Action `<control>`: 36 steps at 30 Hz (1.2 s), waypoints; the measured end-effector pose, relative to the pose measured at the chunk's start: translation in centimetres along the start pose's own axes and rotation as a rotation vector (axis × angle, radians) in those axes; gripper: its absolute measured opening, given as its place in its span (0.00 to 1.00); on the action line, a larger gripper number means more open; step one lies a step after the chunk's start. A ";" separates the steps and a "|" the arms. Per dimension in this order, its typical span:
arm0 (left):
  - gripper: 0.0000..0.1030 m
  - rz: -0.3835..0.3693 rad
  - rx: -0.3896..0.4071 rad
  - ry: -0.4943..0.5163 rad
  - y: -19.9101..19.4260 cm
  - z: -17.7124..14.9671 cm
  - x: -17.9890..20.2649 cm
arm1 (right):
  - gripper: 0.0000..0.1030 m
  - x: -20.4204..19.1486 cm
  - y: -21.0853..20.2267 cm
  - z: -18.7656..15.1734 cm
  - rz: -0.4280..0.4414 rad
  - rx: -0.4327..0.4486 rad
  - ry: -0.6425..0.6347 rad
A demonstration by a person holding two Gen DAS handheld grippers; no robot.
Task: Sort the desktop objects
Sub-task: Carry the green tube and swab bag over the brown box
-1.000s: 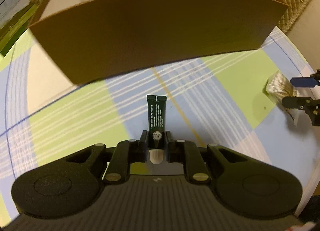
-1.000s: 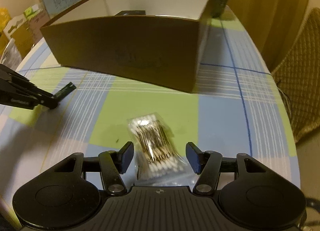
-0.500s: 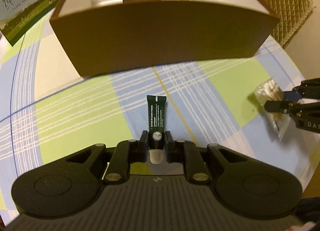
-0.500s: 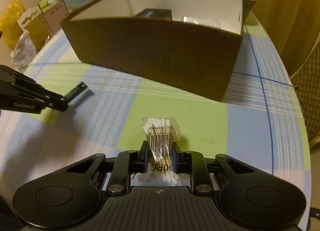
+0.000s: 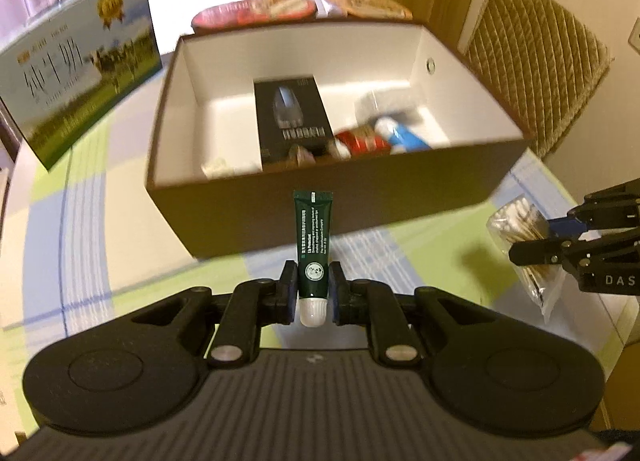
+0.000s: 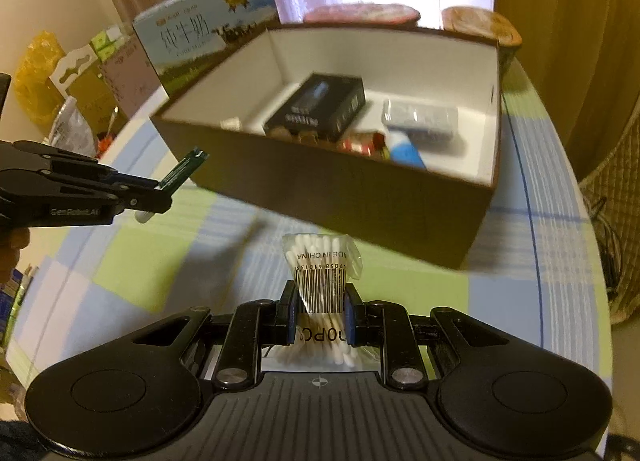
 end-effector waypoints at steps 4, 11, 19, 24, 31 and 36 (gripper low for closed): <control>0.12 0.016 0.040 0.007 -0.8 2.3 -0.7 | 0.19 -0.2 -0.7 2.5 0.017 0.036 -0.004; 0.12 0.049 0.090 -0.001 -0.7 6.7 -2.2 | 0.19 0.1 -0.8 7.3 0.002 0.096 0.001; 0.12 0.071 0.087 -0.016 1.7 10.6 -3.6 | 0.19 1.1 1.2 13.1 -0.022 0.135 0.047; 0.12 0.094 0.067 -0.022 3.7 12.1 -4.7 | 0.19 1.7 3.2 15.9 -0.028 0.142 0.092; 0.12 0.114 0.032 -0.032 6.7 13.4 -6.1 | 0.19 2.6 6.4 18.3 -0.046 0.124 0.131; 0.12 0.132 0.004 -0.032 9.0 14.0 -7.1 | 0.19 3.8 8.6 19.0 -0.058 0.104 0.159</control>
Point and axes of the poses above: each gripper's, at about its wrist camera, not at the fingertips, and y roughly the way its jaws point, x to its right, z to its top, the point moved 10 cm from there along y, roughly the way its jaws point, and after that the axes turned 2 degrees about y, right-handed, at the moved point
